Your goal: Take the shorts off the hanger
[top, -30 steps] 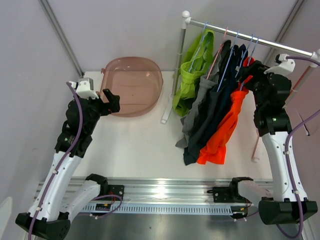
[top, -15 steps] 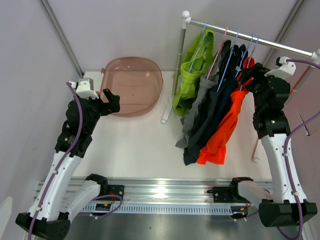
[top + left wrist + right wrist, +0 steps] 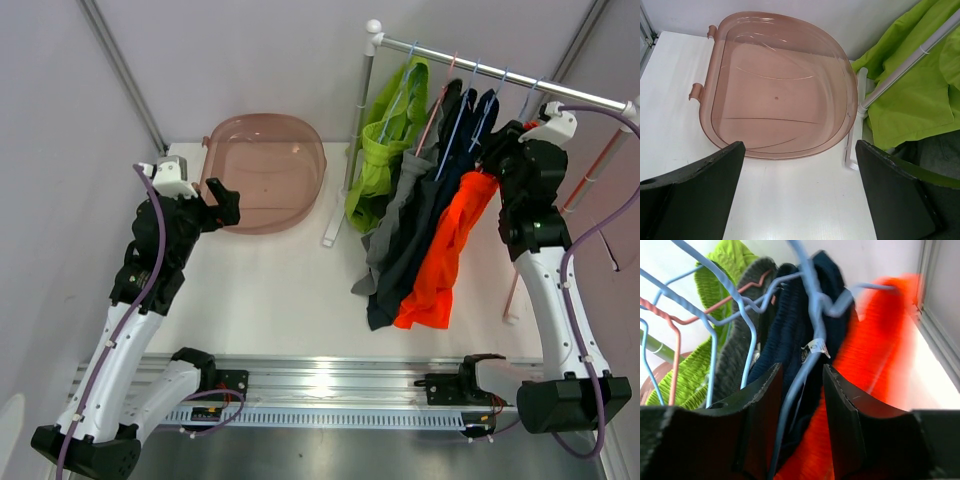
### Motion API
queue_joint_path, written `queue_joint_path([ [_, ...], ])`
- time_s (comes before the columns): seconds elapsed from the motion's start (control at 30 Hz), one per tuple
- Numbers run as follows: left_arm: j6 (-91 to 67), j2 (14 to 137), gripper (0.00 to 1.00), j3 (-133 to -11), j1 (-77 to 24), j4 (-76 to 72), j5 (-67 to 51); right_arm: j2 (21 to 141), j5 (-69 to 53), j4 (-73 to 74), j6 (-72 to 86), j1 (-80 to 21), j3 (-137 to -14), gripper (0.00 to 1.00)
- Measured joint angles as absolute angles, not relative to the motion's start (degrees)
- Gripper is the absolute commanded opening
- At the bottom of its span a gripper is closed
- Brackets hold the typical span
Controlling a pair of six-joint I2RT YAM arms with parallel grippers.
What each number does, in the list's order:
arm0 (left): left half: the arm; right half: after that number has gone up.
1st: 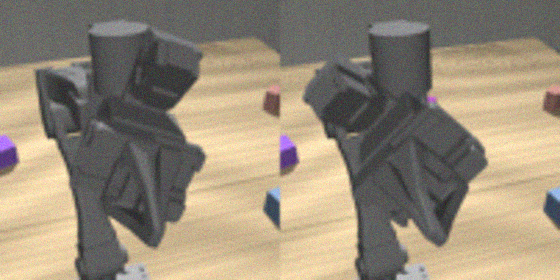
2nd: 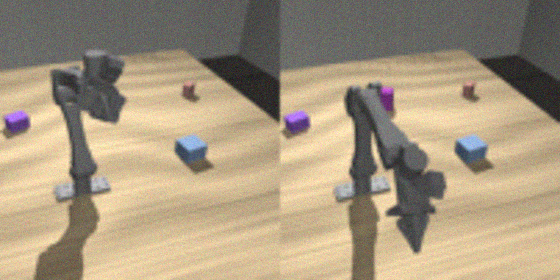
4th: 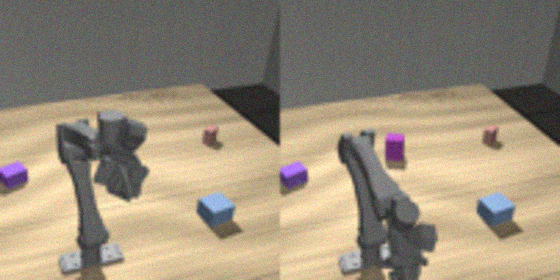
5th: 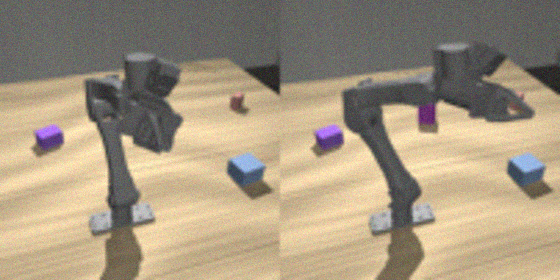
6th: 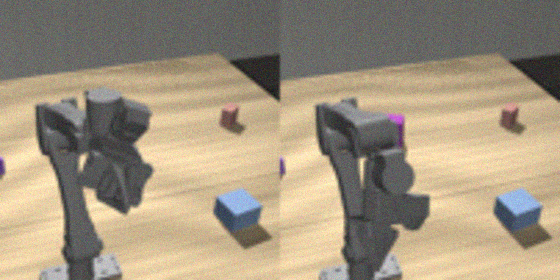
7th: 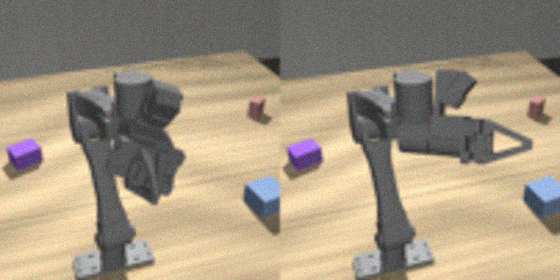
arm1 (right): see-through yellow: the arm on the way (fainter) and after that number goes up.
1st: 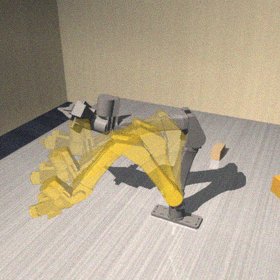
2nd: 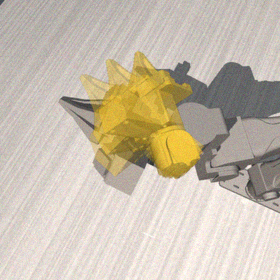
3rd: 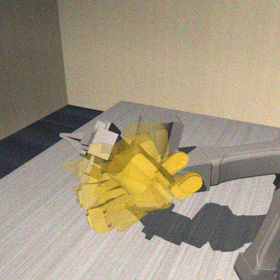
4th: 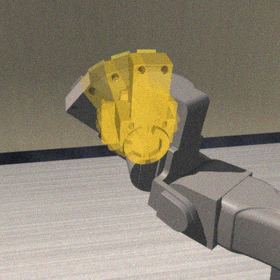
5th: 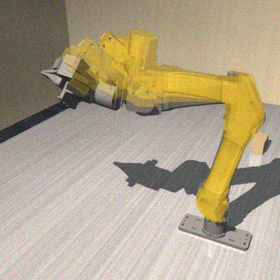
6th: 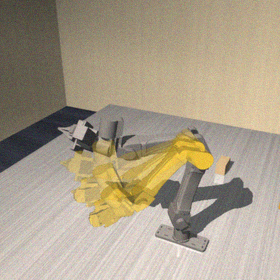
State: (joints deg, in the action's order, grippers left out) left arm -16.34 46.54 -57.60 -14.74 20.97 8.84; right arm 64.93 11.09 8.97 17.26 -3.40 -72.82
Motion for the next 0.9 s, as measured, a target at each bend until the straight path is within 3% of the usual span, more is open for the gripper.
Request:
queue_joint_path([
  [0.03,-16.32,46.54,0.99,-57.56,-14.74,20.97,8.86,65.32,11.11,8.95,17.3,-3.51,-73.25,0.14],
  [0.07,-16.25,46.54,0.99,-57.52,-14.74,21.06,8.84,65.73,11.14,9.02,17.3,-3.53,-73.67,0.0],
  [0.37,-13.37,46.61,0.99,-56.93,-17.8,20.6,4.05,65.89,11.22,10.11,16.86,-3.55,-74.83,0.0],
  [0.63,-11.49,49.5,0.99,-63.4,-28.4,18.55,-13.52,56.82,12.99,16.23,15.31,-3.53,-76.4,0.0],
  [0.9,-11.92,53.45,0.99,-63.02,-49.45,2.2,-26.28,48.21,11.7,20.71,16.49,-3.53,-78.02,0.0],
])
